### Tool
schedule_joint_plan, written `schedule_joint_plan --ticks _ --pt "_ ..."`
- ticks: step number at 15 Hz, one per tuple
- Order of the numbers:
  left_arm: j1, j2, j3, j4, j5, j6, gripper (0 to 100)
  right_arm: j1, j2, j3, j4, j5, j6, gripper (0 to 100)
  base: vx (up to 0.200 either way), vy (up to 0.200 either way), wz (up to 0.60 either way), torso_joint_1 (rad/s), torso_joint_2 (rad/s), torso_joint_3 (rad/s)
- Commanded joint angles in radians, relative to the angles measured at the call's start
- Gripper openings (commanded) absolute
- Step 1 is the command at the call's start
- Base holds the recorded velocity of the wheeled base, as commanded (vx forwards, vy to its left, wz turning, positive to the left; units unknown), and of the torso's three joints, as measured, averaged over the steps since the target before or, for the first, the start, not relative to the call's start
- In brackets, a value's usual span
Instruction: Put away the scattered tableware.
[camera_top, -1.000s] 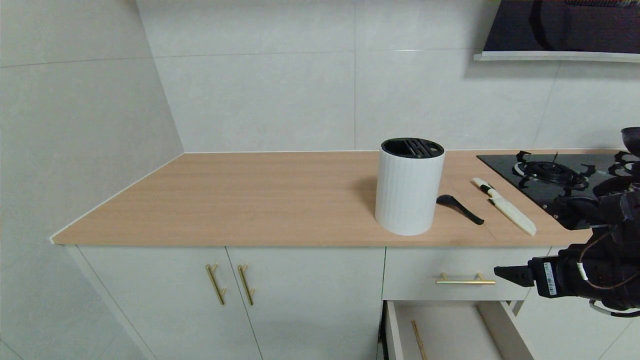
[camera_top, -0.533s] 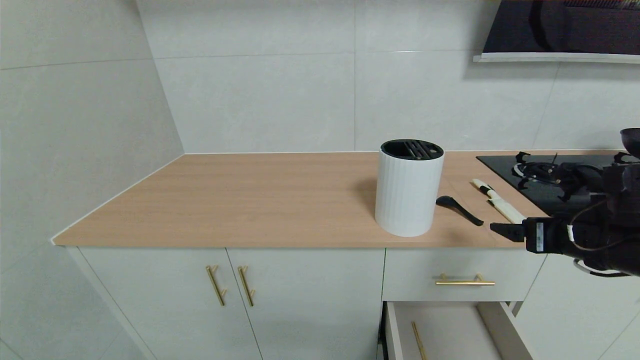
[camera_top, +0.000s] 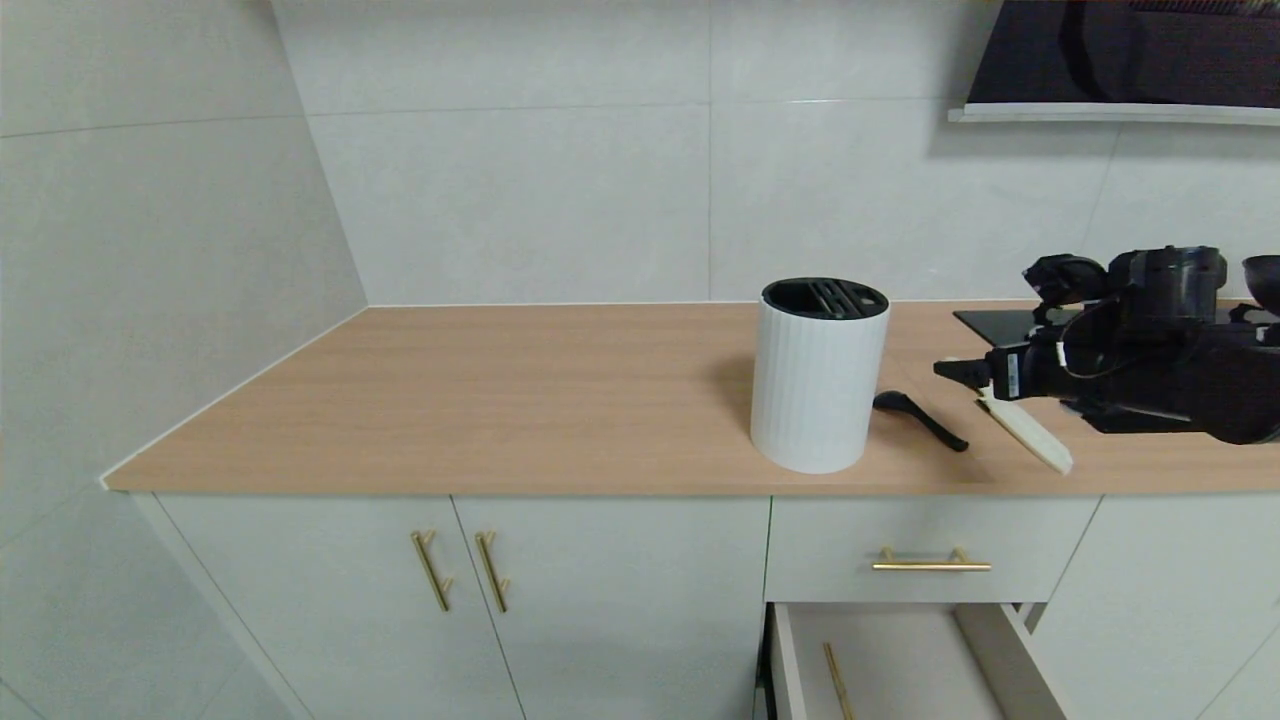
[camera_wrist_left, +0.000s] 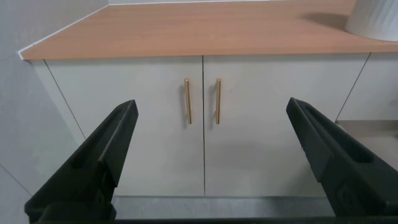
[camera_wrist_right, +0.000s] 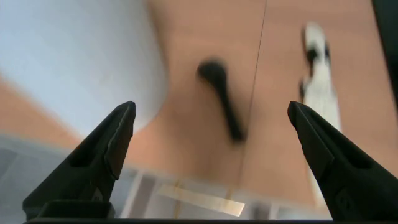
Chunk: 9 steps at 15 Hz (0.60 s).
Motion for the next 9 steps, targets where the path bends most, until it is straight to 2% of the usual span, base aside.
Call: schedule_joint_plan --ticks 1,2,9 --pt "0.000 0.000 -0.001 0.000 0.000 0.000 100 -0.011 0.096 -0.031 0.000 0.010 -0.022 100 0.000 0.000 0.00 0.000 0.00 0.000" --pt "0.000 0.000 0.000 0.000 0.000 0.000 100 -0.005 0.130 -0.027 0.000 0.039 -0.082 100 0.000 0.000 0.00 0.000 0.00 0.000" --pt "0.000 0.000 0.000 0.000 0.000 0.000 100 0.005 0.260 -0.094 -0.022 0.059 -0.085 100 0.000 0.000 0.00 0.000 0.00 0.000"
